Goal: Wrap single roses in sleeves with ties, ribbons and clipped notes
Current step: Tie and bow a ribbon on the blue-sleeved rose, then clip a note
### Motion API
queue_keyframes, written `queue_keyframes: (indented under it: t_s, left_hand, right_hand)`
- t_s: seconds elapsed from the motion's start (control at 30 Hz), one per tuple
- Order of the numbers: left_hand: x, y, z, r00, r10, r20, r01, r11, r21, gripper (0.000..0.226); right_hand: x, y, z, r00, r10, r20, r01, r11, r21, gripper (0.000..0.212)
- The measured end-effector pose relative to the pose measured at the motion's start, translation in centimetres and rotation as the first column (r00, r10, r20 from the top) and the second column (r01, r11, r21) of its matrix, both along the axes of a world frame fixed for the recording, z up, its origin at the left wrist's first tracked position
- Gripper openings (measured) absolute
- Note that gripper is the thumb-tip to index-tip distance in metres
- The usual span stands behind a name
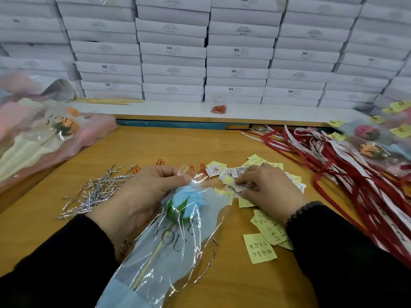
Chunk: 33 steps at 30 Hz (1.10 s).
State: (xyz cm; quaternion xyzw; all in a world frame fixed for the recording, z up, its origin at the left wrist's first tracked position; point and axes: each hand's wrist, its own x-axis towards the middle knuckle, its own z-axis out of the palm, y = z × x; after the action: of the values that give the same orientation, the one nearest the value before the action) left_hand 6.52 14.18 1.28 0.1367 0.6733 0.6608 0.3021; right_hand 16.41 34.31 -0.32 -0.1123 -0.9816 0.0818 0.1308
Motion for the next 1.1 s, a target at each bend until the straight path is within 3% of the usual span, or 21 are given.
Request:
queue_keyframes:
  t_s: [0.13, 0.3, 0.5, 0.6, 0.67, 0.77, 0.87, 1.1]
  left_hand:
    - [-0.1, 0.0, 0.0, 1.0, 0.001, 0.004, -0.001, 1.0, 0.0, 0.017]
    - [-0.1, 0.0, -0.1, 1.0, 0.002, 0.006, -0.002, 1.0, 0.014, 0.016]
    - [-0.2, 0.0, -0.2, 1.0, 0.009, -0.004, -0.009, 1.0, 0.017, 0.011]
    - [-0.3, 0.1, -0.2, 1.0, -0.001, 0.008, 0.001, 1.0, 0.017, 0.02]
    - [-0.3, 0.2, -0.3, 1.0, -0.01, 0.014, 0.01, 1.0, 0.017, 0.027]
    - [-0.2, 0.1, -0.3, 1.0, -0.016, 0.017, 0.016, 1.0, 0.021, 0.033]
    - [-0.2, 0.1, -0.4, 1.0, -0.011, 0.024, 0.011, 1.0, 0.023, 0.04]
    - [-0.2, 0.4, -0.5, 0.999, -0.026, 0.035, 0.024, 0.999, 0.045, 0.034]
  right_hand:
    - [0.2, -0.2, -0.2, 0.998, -0.025, -0.061, 0.025, 1.0, -0.001, 0.025]
    - [0.1, 0.1, 0.0, 0.972, -0.086, -0.221, 0.043, 0.98, -0.194, 0.022]
    - [0.2, 0.3, 0.3, 0.987, -0.111, -0.112, 0.088, 0.977, -0.194, 0.022]
    - [0.2, -0.6, 1.8, 0.937, -0.169, -0.304, 0.104, 0.97, -0.22, 0.017]
    - [0.0, -1.5, 3.0, 0.906, -0.189, -0.38, 0.007, 0.901, -0.433, 0.017]
    - [-0.6, -3.7, 3.8, 0.924, -0.147, -0.354, -0.184, 0.641, -0.745, 0.007]
    - [-1.5, -5.2, 3.6, 0.935, -0.117, -0.334, -0.232, 0.51, -0.828, 0.021]
    - [-2.1, -5.9, 3.0, 0.938, -0.145, -0.316, -0.232, 0.418, -0.878, 0.015]
